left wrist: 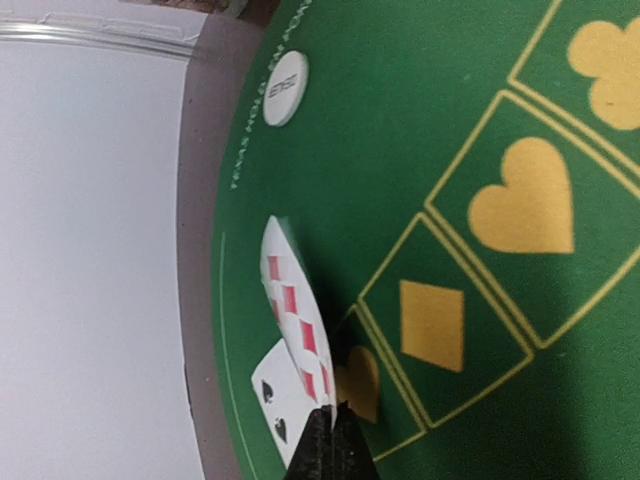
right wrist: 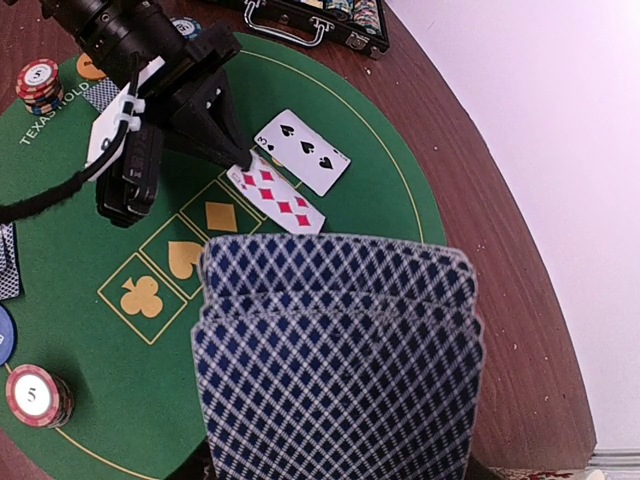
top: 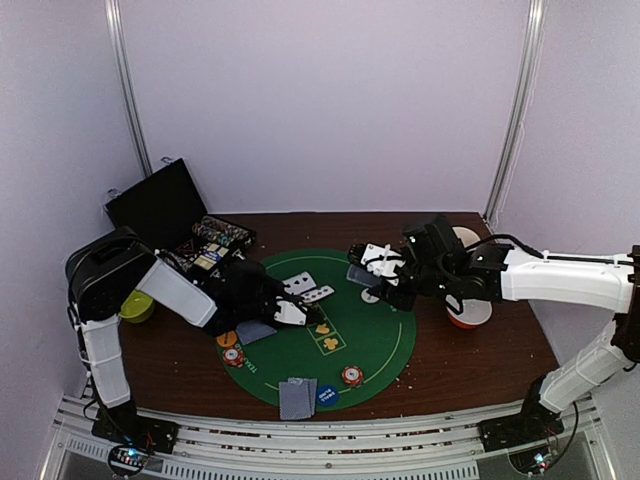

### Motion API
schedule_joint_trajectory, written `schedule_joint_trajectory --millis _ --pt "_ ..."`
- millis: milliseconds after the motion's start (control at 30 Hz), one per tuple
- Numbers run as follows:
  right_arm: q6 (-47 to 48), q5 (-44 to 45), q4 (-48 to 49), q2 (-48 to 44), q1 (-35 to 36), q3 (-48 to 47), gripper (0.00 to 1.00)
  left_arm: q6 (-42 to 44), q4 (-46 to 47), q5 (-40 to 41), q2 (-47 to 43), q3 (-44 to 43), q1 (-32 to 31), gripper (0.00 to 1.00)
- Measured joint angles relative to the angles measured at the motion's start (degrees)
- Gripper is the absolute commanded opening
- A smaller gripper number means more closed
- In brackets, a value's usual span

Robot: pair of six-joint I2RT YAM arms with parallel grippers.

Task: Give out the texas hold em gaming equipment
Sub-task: Flop the poker card into the community card area.

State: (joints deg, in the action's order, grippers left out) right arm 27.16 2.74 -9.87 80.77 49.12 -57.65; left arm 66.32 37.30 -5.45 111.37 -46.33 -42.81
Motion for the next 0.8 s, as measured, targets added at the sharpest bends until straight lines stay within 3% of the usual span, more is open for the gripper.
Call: schedule_joint_trajectory --millis 167,367,533,800 --pt "-0.2 0.0 -0.1 0.0 0.0 0.0 0.50 0.5 -8.5 -2.6 -0.2 -1.7 0.0 0.00" --pt "-0.2 0.0 -0.2 0.0 0.0 0.0 0.50 1.9 -12.2 -2.5 -0.2 -2.6 0.2 0.02" --pt "-0.2 0.0 -0.3 0.0 0.0 0.0 0.50 2.6 -14.0 -2.5 -0.2 -4.3 1.0 0.12" --pt "-0.2 0.0 -0.4 0.0 0.0 0.0 0.50 3.4 -14.5 -1.8 -0.5 -4.8 1.5 0.47"
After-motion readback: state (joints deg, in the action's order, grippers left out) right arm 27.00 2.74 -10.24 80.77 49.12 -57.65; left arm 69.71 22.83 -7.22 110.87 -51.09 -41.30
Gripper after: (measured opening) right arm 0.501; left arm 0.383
